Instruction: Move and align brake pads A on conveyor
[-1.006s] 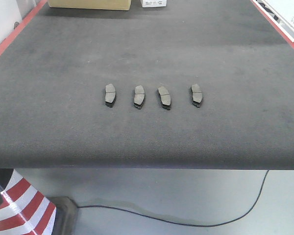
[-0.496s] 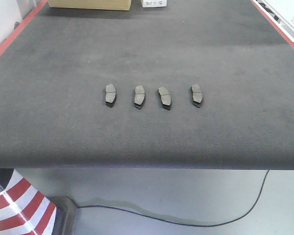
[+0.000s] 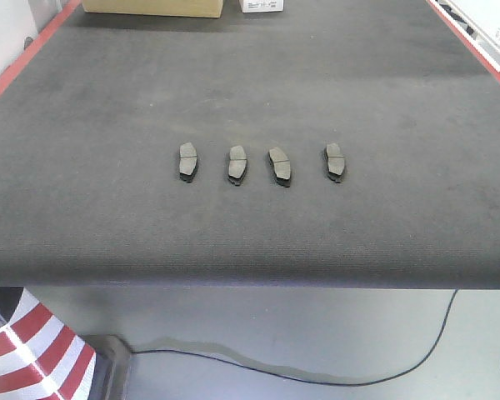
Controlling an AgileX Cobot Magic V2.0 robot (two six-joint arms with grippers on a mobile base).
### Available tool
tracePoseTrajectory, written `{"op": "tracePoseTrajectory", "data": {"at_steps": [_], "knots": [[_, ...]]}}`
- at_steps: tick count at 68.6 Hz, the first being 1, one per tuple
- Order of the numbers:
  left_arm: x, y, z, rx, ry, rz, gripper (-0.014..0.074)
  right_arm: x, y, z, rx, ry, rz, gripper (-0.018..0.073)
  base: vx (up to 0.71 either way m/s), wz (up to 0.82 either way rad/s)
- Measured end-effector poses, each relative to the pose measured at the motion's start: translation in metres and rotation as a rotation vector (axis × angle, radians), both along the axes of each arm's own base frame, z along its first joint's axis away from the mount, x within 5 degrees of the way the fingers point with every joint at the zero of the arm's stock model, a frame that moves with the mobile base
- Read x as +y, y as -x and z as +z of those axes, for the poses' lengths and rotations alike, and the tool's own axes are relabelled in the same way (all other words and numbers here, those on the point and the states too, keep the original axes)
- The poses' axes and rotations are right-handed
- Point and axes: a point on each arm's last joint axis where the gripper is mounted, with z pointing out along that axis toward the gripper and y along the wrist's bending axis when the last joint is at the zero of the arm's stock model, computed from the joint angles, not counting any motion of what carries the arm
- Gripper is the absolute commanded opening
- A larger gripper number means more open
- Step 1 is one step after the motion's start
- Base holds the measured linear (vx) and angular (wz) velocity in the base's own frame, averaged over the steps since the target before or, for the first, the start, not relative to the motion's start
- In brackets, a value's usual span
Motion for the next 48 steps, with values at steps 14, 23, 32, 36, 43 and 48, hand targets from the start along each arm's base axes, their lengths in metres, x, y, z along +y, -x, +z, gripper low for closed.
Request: {"op": "tracePoseTrajectory", "data": {"at_steps": [14, 23, 32, 36, 43, 48], "knots": [[0.0003, -0.0002, 0.001, -0.018, 0.0, 0.004, -0.0006, 0.0, 0.0, 0.0, 0.0, 0.0, 0.0, -0.0009, 0.0, 0.0], [0.0004, -0.0002, 0.0008, -0.017, 0.0, 0.007, -0.0006, 0.0, 0.0, 0.0, 0.0, 0.0, 0.0, -0.0009, 0.0, 0.0], [0.0004, -0.0002, 0.0008, -0.017, 0.0, 0.007, -0.0006, 0.0, 0.0, 0.0, 0.0, 0.0, 0.0, -0.0009, 0.0, 0.0], [0.0004, -0.0002, 0.0008, -0.017, 0.0, 0.007, -0.0006, 0.0, 0.0, 0.0, 0.0, 0.0, 0.0, -0.0009, 0.0, 0.0], [0.0004, -0.0002, 0.0008, -0.017, 0.0, 0.007, -0.0006, 0.0, 0.0, 0.0, 0.0, 0.0, 0.0, -0.0009, 0.0, 0.0], [0.0004, -0.0002, 0.0008, -0.017, 0.0, 0.007, -0.0006, 0.0, 0.0, 0.0, 0.0, 0.0, 0.0, -0.0009, 0.0, 0.0]]}}
